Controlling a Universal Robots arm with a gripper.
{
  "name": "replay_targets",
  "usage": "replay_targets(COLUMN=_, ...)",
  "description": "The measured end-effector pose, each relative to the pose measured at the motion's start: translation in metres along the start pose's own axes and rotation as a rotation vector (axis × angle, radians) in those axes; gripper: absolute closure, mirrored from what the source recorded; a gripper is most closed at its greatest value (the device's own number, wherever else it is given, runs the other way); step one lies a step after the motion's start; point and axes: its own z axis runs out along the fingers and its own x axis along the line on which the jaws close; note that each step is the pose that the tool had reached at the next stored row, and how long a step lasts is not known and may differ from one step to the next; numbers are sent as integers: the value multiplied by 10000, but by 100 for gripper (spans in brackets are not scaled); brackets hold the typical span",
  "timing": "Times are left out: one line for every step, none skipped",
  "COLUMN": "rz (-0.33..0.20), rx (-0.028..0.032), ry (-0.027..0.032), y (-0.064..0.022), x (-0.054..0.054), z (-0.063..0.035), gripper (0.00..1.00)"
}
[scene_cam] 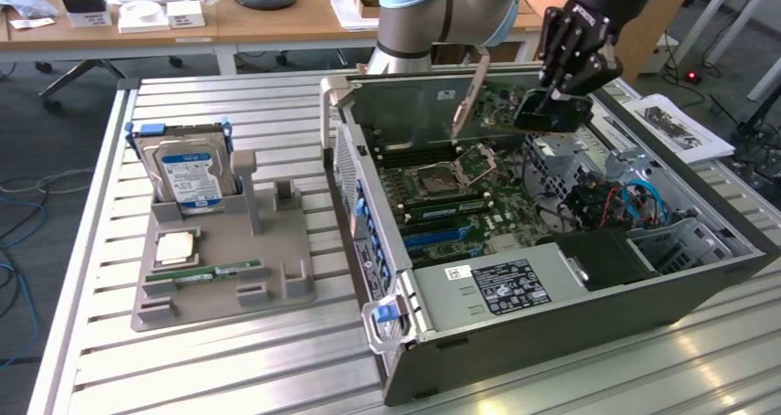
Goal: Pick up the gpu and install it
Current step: 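Insert the gpu into the slot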
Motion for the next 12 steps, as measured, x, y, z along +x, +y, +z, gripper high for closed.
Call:
replay_targets(rz=-178, rx=-4, ry=16, y=0, x=0, z=2, gripper=73)
replay_targets(rz=-358, rx=-8, ry=31, y=0, x=0, z=4, gripper=73)
replay_targets(rz=-537, rx=-12, ry=46, y=-1, x=0, z=5, gripper=73)
replay_targets(rz=-718, rx=-16, ry=63, y=-1, x=0, z=7, gripper=73)
replay_targets(rz=-867, rx=-19, ry=76, y=-1, x=0, z=7, gripper=73)
replay_targets(rz=-923, rx=-20, ry=81, y=-1, x=1, z=7, gripper=73)
replay_targets(rz=-943, rx=-21, ry=82, y=-1, x=1, z=7, gripper=73)
replay_targets(rz=-957, rx=-14, ry=82, y=-1, x=0, z=8, gripper=73)
replay_targets(rz=-974, rx=23, ry=80, y=0, x=0, z=10, gripper=73)
replay_targets(rz=-995, rx=98, ry=75, y=2, x=0, z=12, gripper=73)
replay_targets(rz=-1016, rx=188, ry=67, y=5, x=1, z=15, gripper=73)
replay_targets(rz=-1037, rx=278, ry=60, y=7, x=2, z=18, gripper=73)
